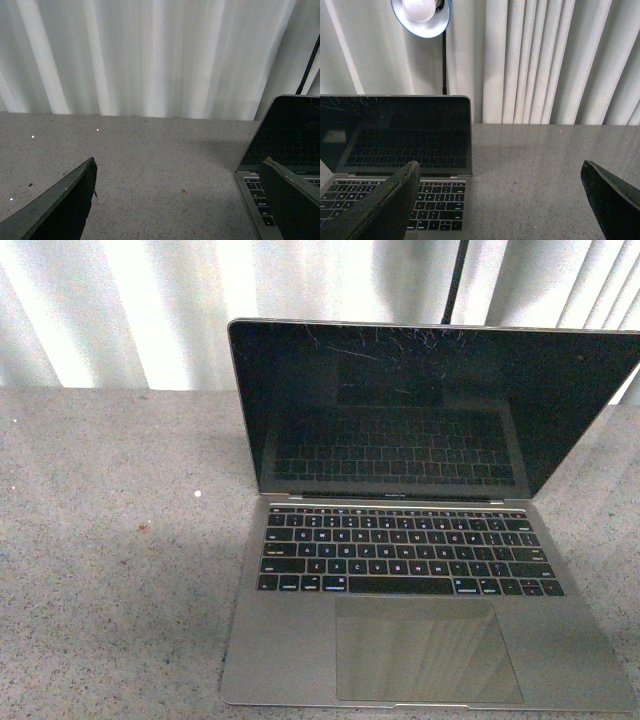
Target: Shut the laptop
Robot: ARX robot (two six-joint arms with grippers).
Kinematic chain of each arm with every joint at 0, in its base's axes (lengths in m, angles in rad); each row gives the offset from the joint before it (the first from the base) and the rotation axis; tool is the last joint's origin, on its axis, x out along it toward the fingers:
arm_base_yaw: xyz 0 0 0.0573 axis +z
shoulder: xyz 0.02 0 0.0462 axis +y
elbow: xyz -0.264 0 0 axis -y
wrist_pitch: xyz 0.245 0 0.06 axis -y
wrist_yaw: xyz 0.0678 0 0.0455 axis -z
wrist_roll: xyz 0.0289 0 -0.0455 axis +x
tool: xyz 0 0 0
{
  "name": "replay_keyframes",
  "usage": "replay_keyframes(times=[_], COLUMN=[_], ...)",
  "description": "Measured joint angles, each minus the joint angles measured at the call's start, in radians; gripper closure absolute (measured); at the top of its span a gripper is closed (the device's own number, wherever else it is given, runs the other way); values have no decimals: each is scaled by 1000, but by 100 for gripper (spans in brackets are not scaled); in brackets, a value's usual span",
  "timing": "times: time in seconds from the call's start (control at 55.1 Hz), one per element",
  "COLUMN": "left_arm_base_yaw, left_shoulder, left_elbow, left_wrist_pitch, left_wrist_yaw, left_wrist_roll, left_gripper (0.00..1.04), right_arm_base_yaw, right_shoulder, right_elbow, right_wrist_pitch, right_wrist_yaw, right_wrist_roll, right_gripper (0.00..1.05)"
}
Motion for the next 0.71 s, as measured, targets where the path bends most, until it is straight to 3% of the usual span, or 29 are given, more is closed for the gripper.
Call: replay_keyframes(times=[0.708], left_arm_base_yaw=[0], left_shoulder=[0], left_elbow=[0], left_wrist_pitch=[0], left_wrist_yaw=[0], left_wrist_roll=[0], left_gripper=[7], right_arm_base_yaw=[0], right_shoulder=[0], right_elbow=[0], right_wrist_pitch=[0], right_wrist_yaw=[0], right_wrist_roll=[0], right_gripper=[7])
